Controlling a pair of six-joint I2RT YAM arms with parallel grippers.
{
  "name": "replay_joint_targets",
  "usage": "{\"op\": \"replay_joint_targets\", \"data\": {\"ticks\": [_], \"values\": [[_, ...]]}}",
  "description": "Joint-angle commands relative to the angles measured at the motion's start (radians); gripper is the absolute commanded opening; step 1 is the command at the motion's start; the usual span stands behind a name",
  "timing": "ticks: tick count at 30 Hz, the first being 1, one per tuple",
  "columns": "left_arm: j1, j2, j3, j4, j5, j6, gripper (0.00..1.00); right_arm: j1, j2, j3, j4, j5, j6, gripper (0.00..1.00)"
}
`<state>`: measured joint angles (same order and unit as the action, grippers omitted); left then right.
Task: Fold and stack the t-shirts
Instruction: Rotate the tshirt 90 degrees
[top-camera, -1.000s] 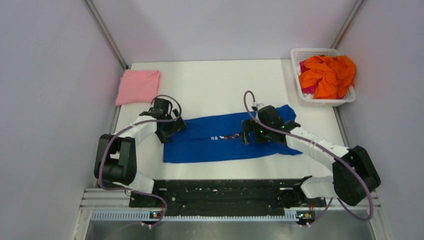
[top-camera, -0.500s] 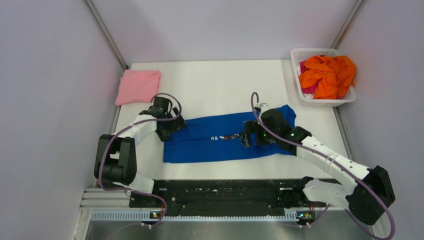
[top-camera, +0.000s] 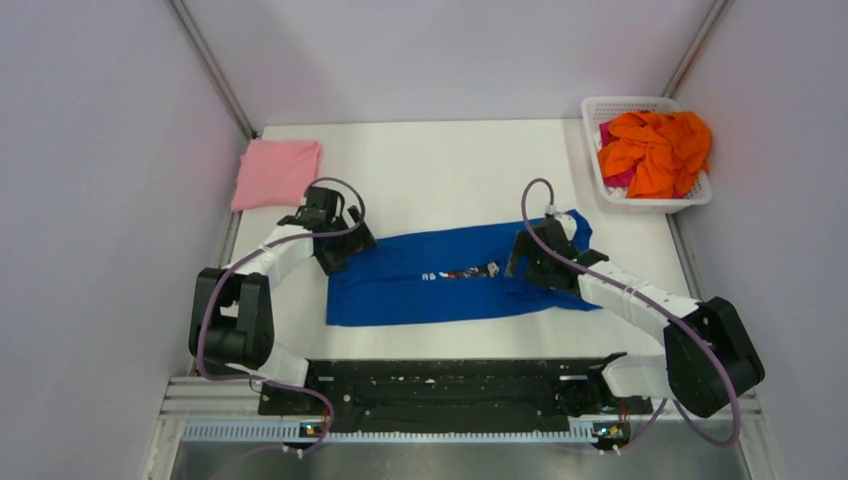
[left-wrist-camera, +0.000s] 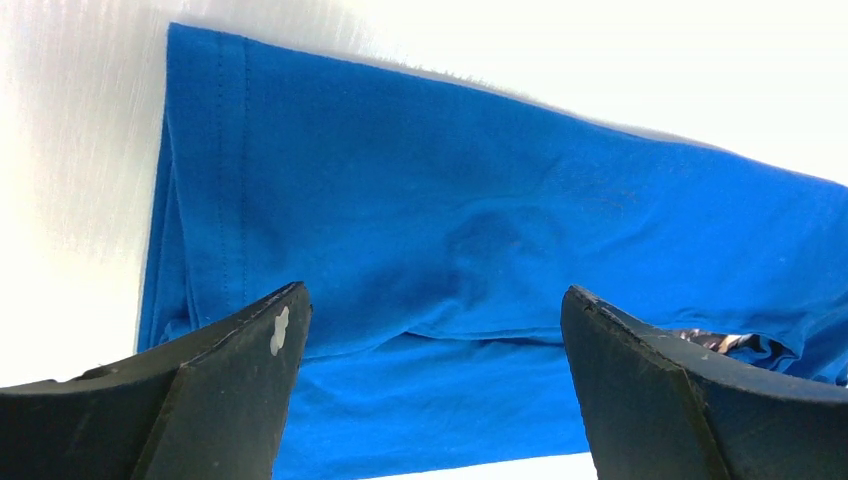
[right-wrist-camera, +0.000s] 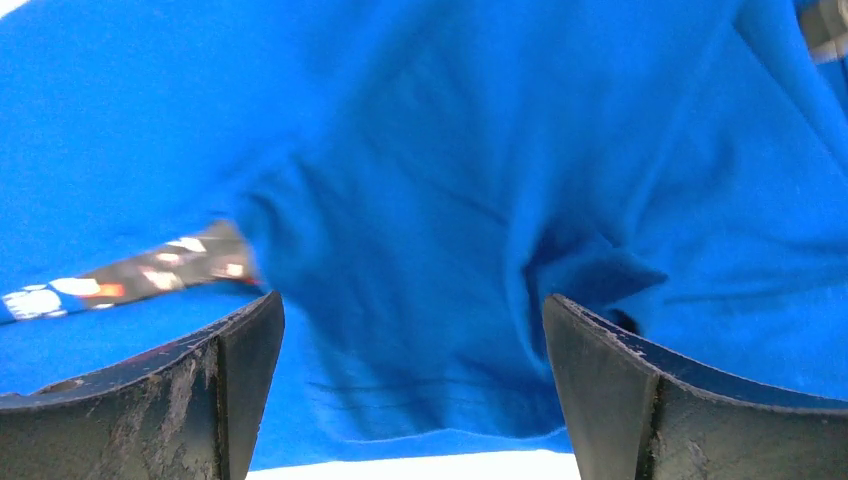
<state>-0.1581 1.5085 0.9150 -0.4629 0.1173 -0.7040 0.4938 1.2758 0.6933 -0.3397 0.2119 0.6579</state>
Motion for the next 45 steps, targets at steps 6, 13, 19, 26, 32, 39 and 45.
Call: {"op": "replay_joint_targets", "data": {"ticks": [6,13,19,26,32,39,45], "values": [[-0.004,0.052,-0.048,0.009,-0.008,0.022,0.99,-0.007,-0.014,-0.171,0.013,0.130,0.160,0.99],[-0.006,0.019,-0.108,-0.004,0.001,-0.006,0.99,-0.054,0.223,-0.027,0.130,0.120,0.113,0.99],[-0.111,-0.098,-0.212,-0.011,0.077,-0.096,0.99,-0.122,0.493,0.286,0.220,0.084,-0.008,0.99],[-0.376,-0.114,-0.281,0.124,0.121,-0.277,0.99,-0.138,0.841,0.731,0.203,-0.015,-0.141,0.99],[-0.567,0.030,-0.169,0.181,0.116,-0.277,0.99,-0.144,1.085,1.063,0.189,-0.140,-0.157,0.99],[-0.729,0.235,0.002,0.234,0.181,-0.264,0.99,-0.155,1.241,1.318,0.264,-0.242,-0.195,0.99],[-0.764,0.206,0.037,0.184,0.088,-0.258,0.99,-0.163,1.229,1.585,0.172,-0.173,-0.351,0.99]]}}
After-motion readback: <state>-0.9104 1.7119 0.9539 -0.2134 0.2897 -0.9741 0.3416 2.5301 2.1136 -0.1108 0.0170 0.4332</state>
